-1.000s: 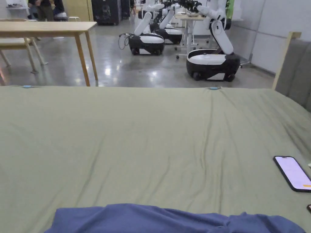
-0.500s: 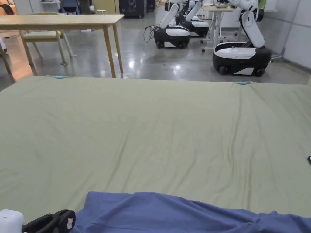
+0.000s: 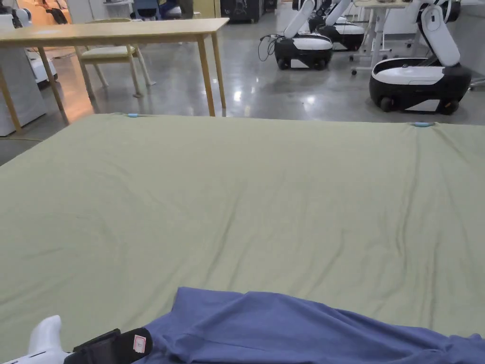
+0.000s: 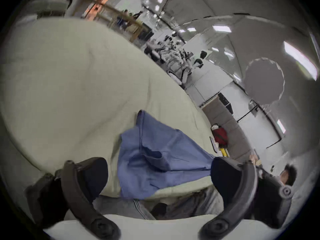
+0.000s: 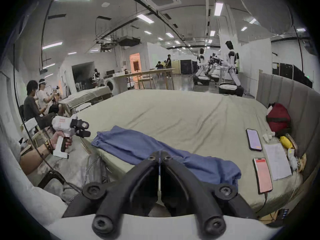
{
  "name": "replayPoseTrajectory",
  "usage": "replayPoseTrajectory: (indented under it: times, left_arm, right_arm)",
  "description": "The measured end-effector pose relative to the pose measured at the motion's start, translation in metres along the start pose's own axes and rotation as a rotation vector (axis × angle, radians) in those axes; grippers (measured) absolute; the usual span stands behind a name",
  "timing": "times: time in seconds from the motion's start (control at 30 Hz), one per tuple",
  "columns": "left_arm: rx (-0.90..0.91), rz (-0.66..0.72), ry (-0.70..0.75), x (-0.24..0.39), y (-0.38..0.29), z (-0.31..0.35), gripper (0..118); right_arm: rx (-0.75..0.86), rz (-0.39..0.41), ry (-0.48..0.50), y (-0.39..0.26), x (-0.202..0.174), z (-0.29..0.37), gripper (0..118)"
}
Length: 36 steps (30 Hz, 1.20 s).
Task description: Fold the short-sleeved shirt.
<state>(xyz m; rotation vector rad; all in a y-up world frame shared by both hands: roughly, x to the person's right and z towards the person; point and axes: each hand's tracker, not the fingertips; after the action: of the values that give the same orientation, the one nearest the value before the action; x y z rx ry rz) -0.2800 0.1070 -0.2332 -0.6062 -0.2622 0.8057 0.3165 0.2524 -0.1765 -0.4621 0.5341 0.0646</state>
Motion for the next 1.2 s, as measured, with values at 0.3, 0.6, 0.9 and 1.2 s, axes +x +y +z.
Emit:
replayPoseTrajectory:
  times: [0.3, 0.6, 0.9, 1.2]
  left_arm:
    - [-0.159, 0.156, -0.206, -0.026, 0.006, -0.072, 115]
    - [-0.185, 0.077, 0.012, -0.017, -0.001, -0.115, 17]
    - [-0.062, 0.120, -0.099, -0.022, 0.017, -0.085, 15]
    - [0.082, 0.152, 0.048, -0.052, 0.054, -0.011, 14]
  right_arm:
    - [-0.020, -0.016, 0.010, -0.004, 0.009, 0.003, 3]
    - [-0.025, -0.038, -0.025, -0.001, 0.013, 0.004, 3]
    - [-0.044, -0.083, -0.074, -0.002, 0.017, 0.004, 3]
    - [-0.039, -0.092, -0.083, 0.001, 0.016, 0.004, 3]
